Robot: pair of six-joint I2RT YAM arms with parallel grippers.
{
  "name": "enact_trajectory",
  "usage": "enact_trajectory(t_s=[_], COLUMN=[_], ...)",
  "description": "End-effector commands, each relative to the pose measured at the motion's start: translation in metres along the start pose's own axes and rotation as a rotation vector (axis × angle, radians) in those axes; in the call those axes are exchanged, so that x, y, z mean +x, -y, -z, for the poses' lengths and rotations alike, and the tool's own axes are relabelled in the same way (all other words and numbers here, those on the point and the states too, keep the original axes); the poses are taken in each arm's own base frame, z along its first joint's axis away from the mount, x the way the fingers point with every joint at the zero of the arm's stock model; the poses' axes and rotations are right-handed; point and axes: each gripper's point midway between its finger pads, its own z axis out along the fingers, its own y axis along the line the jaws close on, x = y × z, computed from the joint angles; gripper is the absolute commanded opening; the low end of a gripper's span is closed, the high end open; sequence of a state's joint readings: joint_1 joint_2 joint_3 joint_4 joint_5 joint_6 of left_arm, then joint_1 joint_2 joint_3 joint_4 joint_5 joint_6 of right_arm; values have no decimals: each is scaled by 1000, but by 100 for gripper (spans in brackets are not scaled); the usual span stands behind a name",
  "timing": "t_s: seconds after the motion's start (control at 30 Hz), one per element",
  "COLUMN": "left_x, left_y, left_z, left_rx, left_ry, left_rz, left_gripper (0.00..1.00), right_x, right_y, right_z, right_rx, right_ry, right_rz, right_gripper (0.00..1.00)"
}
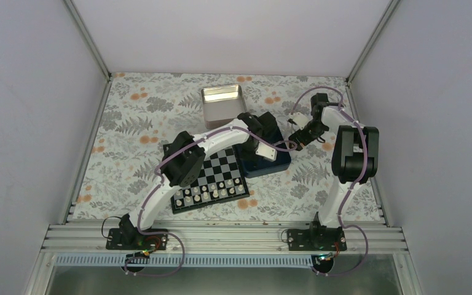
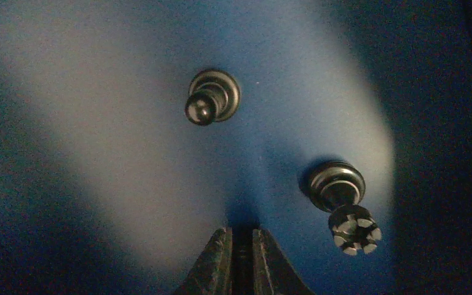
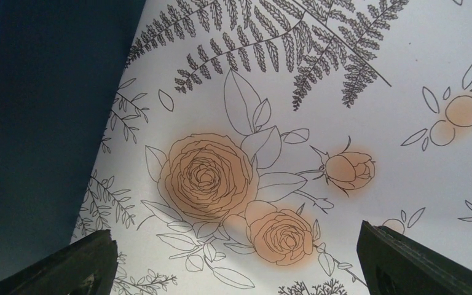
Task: Set up the chess pieces on the board
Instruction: Pick up the chess piece from the storage box, then place the chess piece on the chessboard.
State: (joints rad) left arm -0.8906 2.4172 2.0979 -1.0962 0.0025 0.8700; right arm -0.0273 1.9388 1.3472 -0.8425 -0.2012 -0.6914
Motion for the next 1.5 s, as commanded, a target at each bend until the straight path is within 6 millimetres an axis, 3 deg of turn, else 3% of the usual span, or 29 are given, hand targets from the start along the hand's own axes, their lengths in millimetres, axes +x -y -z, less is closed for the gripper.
enact_trajectory(t_s=[0.0,0.23,0.5,0.77,0.87,1.13,1.47], left_x=[6,2,-3,29,52,138,190], left_y=[4,-13,-42,-51,-48,-22,3], left_z=[6,32,97,144,143,118,100], left_rx=[5,-75,-212,-276,-262,-227,-213], left_ry=[-35,-22,27,51,58,42,72], left_rz=[-14,-8,19,101,155,328,454], left_gripper=[5,4,5,5,5,5,5], right_x=[2,2,3,5,4,4,7], right_y=[-6,-7,-7,-8,-8,-9,-10], right_z=[-4,-3,-4,-6,-6,-9,-17], right_rx=[-35,-37,-41,-45,-46,-45,-52], right_ry=[-2,0,-4,-15,-17,-39,-70], right_rz=[7,9,9,8,9,5,2], right_gripper=[100,100,100,100,100,100,100])
